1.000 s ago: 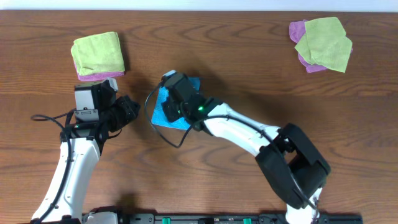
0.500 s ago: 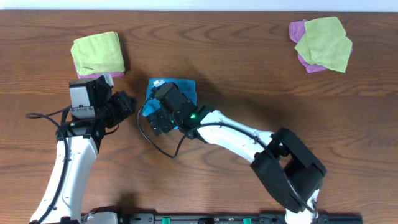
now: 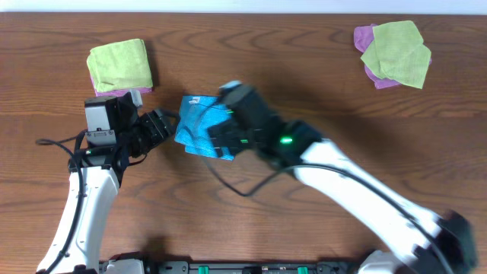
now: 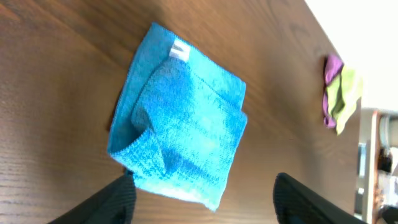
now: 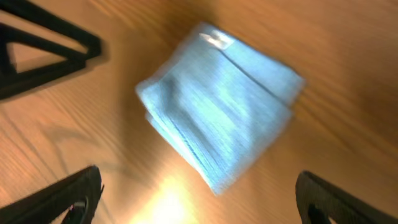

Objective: Fold the cloth
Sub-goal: 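Release the folded blue cloth and retract the right gripper to rest, then grasp the folded blue cloth's edge with the left gripper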

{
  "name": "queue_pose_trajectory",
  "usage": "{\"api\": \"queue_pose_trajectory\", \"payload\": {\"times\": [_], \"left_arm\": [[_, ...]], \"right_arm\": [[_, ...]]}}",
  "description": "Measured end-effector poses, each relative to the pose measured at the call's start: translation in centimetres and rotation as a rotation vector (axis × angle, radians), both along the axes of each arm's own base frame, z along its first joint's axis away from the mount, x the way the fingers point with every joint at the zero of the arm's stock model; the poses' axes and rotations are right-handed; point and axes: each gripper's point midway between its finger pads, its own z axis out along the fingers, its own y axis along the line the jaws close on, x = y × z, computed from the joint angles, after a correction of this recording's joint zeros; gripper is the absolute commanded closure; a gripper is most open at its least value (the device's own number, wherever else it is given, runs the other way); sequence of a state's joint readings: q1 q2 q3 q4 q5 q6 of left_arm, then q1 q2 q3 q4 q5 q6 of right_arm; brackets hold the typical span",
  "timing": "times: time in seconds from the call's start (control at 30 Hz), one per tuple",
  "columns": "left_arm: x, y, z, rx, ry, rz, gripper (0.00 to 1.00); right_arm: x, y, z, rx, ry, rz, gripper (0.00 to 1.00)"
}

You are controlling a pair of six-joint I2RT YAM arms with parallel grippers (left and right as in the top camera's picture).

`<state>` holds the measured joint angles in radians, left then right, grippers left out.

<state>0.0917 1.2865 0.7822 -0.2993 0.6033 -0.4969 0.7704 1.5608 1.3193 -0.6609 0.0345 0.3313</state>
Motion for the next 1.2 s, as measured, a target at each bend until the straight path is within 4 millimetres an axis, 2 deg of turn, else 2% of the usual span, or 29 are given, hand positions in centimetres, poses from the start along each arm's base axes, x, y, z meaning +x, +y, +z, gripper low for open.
{"api": "queue_pose_trajectory", "payload": {"times": [0.13, 0.2, 0.3, 0.53, 0.67, 0.8, 1.0, 1.2], "left_arm": [[-1.5, -0.5, -0.8, -0.041, 0.088, 0.002, 0.08], [-1.8, -0.7, -1.1, -0.053, 0.105, -0.003, 0.06], [-2.8, -1.2, -2.6, -0.09, 0.14, 0.002, 0.05], [-3.9, -2.0, -6.2, -0.207, 0.138, 0.075, 0.02], [-4.4, -2.6, -7.4, -0.27, 0.158, 0.14, 0.05], [-4.6, -3.5, -8.4, -0.29, 0.202, 0.185, 0.05], [-3.9, -5.3, -10.0, -0.316, 0.251, 0.214, 0.05], [-2.4, -5.9, -10.2, -0.366, 0.238, 0.234, 0.05]], "right_arm": [[-1.6, -6.5, 3.0, -0.038, 0.014, -0.126, 0.02], [-2.8, -8.4, 3.9, -0.032, -0.001, -0.153, 0.02], [-6.0, -11.5, 4.4, 0.004, -0.028, -0.198, 0.01], [-11.6, -16.7, 4.4, 0.204, -0.103, -0.338, 0.01], [-13.1, -18.1, 4.8, 0.306, -0.141, -0.381, 0.01], [-13.5, -18.5, 5.4, 0.351, -0.157, -0.398, 0.01], [-13.6, -18.5, 5.4, 0.374, -0.139, -0.422, 0.01], [-13.8, -18.2, 5.4, 0.39, -0.121, -0.414, 0.01]]}}
